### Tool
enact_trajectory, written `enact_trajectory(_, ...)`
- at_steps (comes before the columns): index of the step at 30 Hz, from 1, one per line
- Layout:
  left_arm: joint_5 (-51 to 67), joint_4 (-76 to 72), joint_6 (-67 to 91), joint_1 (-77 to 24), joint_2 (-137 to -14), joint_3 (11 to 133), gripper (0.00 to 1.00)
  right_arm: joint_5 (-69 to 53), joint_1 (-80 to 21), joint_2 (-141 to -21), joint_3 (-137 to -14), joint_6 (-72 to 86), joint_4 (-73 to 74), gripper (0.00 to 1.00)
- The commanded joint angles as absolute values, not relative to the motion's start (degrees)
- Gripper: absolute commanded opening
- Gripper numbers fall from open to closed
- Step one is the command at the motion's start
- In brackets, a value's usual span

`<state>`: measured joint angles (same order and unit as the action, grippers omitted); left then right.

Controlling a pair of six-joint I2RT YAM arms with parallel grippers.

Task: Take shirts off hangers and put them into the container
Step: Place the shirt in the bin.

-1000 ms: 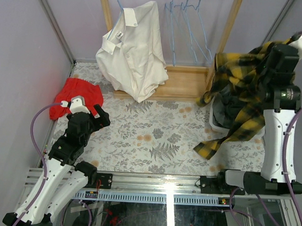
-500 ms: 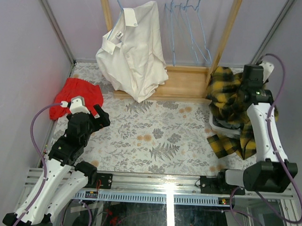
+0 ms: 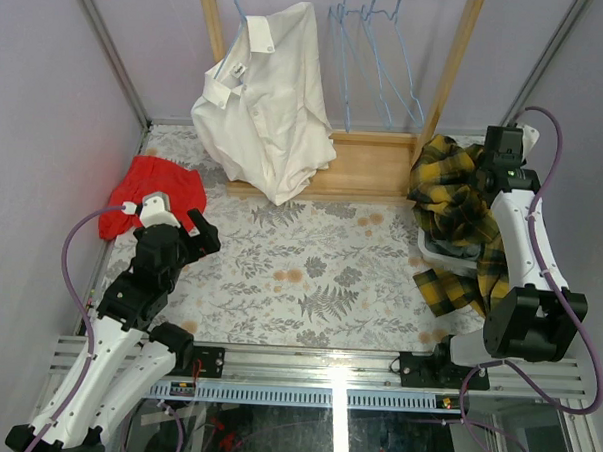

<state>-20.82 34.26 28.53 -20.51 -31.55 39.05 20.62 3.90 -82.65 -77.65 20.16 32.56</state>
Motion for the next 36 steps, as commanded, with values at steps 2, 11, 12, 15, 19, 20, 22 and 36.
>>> enact_trajectory(2,-20.79,31.50,28.31,-20.26,-31.94,38.67,1.00,22.85,5.31,-86.22,-78.78,20.92,30.95,0.03)
enact_trajectory(11,-20.39,31.64,28.31,-20.33,-32.20,38.64,1.00,13.94,6.24,-90.82,-64.86,24.14,25.41,0.39)
enact_trajectory(12,-20.39,31.64,28.30,-20.35,-32.37,38.66,1.00,14.55,6.24,-89.86,-66.79,23.85,26.56,0.44)
enact_trajectory(15,-20.43,31.64,28.23,-20.29,-32.68,38.75,1.00,15.52,6.24,-85.71,-73.00,22.31,29.16,0.59)
enact_trajectory(19,-20.59,31.55,28.17,-20.24,-32.75,38.65,1.00,15.15,6.24,-80.62,-80.49,20.13,32.04,0.82)
enact_trajectory(20,-20.65,31.48,28.13,-20.30,-32.77,38.62,1.00,14.63,6.24,-79.65,-81.27,19.74,32.07,0.93)
enact_trajectory(22,-20.62,31.39,28.06,-20.30,-32.78,38.67,1.00,11.80,6.24,-78.42,-82.34,19.14,31.87,0.99)
enact_trajectory(36,-20.54,31.72,28.29,-20.32,-32.80,38.77,1.00,2.01,1.07,-98.97,-97.06,16.67,31.25,0.99)
